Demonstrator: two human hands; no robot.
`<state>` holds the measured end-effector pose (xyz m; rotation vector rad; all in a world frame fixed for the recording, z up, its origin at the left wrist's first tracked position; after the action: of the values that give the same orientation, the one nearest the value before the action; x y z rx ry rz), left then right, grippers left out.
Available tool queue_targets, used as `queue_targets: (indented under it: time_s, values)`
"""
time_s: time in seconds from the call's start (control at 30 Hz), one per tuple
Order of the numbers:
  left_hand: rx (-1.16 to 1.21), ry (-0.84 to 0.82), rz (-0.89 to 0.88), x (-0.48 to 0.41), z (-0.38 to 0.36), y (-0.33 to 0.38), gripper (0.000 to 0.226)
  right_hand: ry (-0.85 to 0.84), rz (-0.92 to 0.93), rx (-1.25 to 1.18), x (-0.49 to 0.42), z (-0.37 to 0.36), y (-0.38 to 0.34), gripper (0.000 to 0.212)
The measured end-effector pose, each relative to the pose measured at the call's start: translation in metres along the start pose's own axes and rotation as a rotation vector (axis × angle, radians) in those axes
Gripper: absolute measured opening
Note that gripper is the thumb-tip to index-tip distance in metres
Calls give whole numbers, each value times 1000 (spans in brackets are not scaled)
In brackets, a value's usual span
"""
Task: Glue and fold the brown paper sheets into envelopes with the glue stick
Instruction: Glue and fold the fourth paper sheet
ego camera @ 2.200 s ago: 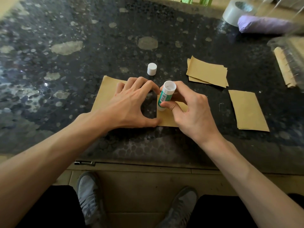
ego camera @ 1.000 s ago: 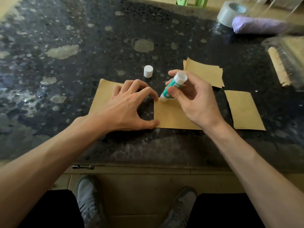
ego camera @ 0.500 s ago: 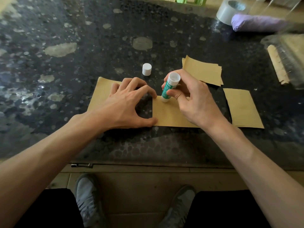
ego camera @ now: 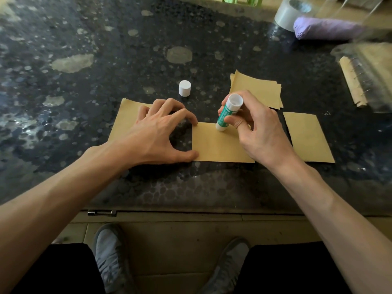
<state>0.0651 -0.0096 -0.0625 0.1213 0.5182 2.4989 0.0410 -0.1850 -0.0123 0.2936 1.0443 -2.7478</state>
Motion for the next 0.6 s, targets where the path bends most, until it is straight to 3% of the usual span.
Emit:
queue_targets:
  time_s: [0.6]
  values:
    - [7, -12, 4, 0, 1, 0, 77, 59, -74, 52, 11, 27, 27, 23]
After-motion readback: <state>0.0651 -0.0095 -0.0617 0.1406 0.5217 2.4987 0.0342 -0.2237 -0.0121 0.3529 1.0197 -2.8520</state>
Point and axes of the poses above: each hand's wrist, its own x-axis away from the middle knuckle, its own z-axis out of the back of the hand, y = z × x, the point moved 10 cm from there along -x, towards the middle knuckle, and after that the axes turned 2 degrees about y, right-handed, at the moved point
